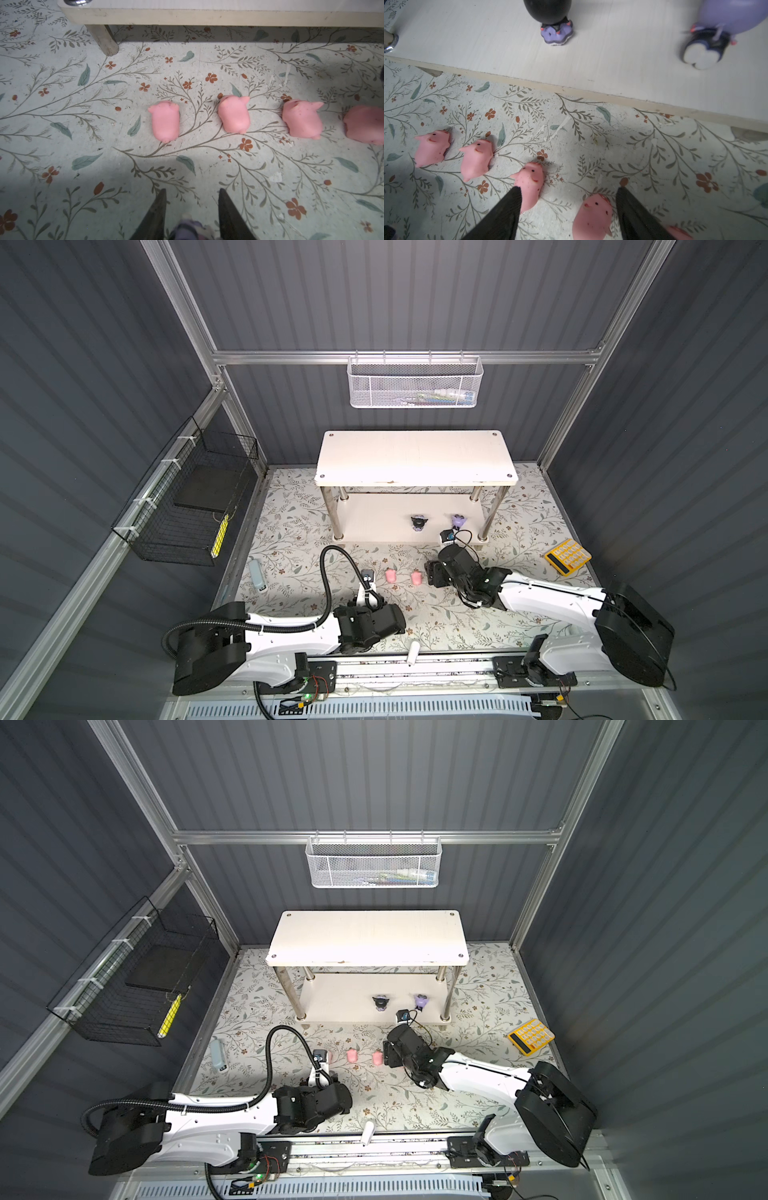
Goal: Place and organize the plastic toys onto the shelf
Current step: 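Carry the black witch-cat toy with the left gripper toward the shelf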
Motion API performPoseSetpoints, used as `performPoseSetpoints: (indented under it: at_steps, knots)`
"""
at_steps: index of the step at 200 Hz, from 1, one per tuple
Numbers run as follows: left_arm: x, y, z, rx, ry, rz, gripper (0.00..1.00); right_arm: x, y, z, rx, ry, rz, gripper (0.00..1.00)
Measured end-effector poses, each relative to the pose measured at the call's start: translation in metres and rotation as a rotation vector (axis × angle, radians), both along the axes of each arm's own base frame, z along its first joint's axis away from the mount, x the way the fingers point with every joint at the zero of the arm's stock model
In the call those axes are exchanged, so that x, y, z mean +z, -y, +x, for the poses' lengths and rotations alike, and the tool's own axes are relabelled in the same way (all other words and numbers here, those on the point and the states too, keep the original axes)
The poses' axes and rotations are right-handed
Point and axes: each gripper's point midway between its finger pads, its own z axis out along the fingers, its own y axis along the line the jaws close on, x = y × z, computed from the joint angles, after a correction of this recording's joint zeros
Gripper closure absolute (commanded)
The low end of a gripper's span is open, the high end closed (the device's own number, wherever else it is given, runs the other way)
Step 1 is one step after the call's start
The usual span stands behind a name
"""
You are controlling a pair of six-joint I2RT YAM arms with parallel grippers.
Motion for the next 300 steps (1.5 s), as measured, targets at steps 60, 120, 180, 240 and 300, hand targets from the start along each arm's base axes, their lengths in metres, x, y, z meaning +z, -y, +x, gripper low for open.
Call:
performPoseSetpoints:
  at_steps: [60, 120, 180, 240, 300]
  knots:
    - [0.057, 0.021, 0.012, 0.017, 0.028, -0.056, 0.66, 0.015, 0.002, -0.001, 0.0, 0.024, 0.026, 0.26]
    - [0.079, 0.022, 0.043, 0.081, 0.046, -0.031, 0.66, 0.052, 0.013, -0.007, -0.007, 0.091, 0.071, 0.25]
    - [0.081, 0.011, 0.095, 0.181, 0.064, 0.008, 0.67, 0.087, 0.036, -0.018, -0.026, 0.162, 0.09, 0.24]
    - [0.081, 0.026, 0.14, 0.222, 0.097, 0.007, 0.67, 0.108, 0.053, -0.029, -0.032, 0.21, 0.099, 0.24]
    - [0.079, 0.026, 0.175, 0.281, 0.125, -0.014, 0.67, 0.124, 0.067, -0.037, -0.034, 0.258, 0.107, 0.23]
